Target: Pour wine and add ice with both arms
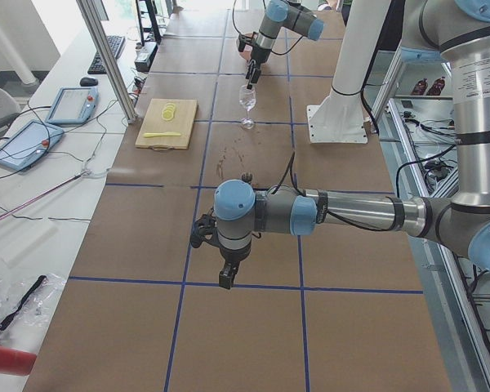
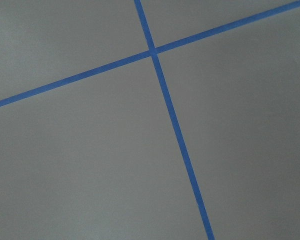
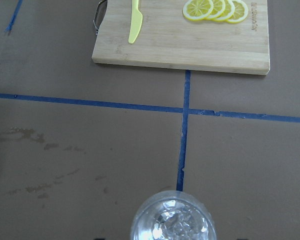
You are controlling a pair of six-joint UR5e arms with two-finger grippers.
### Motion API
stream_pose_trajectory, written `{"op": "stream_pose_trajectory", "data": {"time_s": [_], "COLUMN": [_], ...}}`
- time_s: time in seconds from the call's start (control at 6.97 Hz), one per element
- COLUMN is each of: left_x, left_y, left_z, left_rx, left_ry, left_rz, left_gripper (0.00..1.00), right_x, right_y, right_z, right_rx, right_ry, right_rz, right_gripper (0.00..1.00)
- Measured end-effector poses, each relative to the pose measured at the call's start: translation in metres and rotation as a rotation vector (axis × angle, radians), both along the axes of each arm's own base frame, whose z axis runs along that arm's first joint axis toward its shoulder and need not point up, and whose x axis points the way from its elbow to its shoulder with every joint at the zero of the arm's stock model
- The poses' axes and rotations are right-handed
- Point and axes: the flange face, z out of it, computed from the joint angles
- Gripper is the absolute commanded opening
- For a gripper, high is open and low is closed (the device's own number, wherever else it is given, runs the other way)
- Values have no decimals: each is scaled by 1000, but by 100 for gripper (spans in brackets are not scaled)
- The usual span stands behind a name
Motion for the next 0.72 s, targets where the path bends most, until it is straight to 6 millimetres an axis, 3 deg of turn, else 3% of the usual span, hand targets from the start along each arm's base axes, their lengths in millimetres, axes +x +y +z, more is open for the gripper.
{"op": "stream_pose_trajectory", "data": {"time_s": [0.29,0.43,0.72], "left_x": [0,0,0], "left_y": [0,0,0], "left_z": [-2,-2,0], "left_rx": [4,5,5], "left_ry": [0,0,-1], "left_rz": [1,1,4], "left_gripper": [100,100,100], "right_x": [22,49,119], "right_y": [-18,-36,-83], "right_z": [17,38,100], "right_rx": [-20,-23,-5], "right_ry": [8,26,94], "right_rz": [-21,-58,-170], "right_gripper": [100,100,100]}}
